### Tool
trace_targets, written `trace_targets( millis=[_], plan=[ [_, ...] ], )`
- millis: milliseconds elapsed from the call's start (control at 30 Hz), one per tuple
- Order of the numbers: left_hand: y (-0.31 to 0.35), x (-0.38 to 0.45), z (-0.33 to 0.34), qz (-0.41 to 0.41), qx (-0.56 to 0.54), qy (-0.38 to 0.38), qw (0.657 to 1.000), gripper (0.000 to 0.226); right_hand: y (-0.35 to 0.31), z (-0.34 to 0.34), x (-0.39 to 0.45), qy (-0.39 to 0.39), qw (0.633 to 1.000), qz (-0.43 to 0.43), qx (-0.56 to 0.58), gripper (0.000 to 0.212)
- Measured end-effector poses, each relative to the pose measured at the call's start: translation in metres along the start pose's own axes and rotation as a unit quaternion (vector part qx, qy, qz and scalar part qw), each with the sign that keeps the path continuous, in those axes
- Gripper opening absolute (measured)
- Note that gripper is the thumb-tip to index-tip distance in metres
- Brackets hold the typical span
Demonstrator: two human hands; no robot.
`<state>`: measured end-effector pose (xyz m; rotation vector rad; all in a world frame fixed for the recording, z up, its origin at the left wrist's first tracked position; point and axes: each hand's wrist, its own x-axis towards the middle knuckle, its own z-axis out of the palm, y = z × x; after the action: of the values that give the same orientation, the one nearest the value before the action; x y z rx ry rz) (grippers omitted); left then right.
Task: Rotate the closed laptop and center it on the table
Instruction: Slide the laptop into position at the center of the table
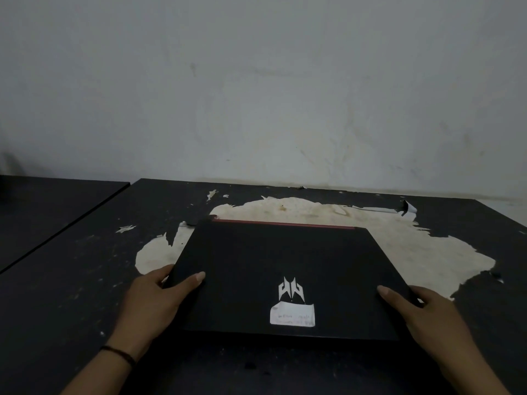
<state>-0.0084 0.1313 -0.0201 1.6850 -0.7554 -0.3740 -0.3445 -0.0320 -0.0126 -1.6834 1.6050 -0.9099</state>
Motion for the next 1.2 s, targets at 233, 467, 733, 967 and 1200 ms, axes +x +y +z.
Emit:
trace_targets(
  millis=[233,467,733,967,1200],
  plan=[
    [0.001,0.001,-0.002,0.005,0.051,-0.011,0.999,0.017,0.0,0.002,0.0,-0.01,0.999,0.011,-0.037,0.069],
    [-0.007,0.012,-0.004,-0.015,0.139,-0.032,0.99,0.043,-0.008,0.002,-0.01,0.003,0.999,-0.011,-0.046,0.041],
    [0.002,0.02,-0.005,-0.032,0.264,-0.044,0.963,0.058,-0.006,0.0,-0.012,-0.003,0.999,-0.047,-0.025,0.022],
    [0.01,0.027,-0.008,-0.01,0.358,-0.062,0.932,0.079,-0.006,-0.002,-0.011,0.028,0.993,-0.092,-0.069,0.033],
    [0.01,0.029,-0.012,0.024,0.441,-0.057,0.895,0.087,-0.001,0.002,-0.006,0.045,0.992,-0.086,-0.08,0.037]
  ],
)
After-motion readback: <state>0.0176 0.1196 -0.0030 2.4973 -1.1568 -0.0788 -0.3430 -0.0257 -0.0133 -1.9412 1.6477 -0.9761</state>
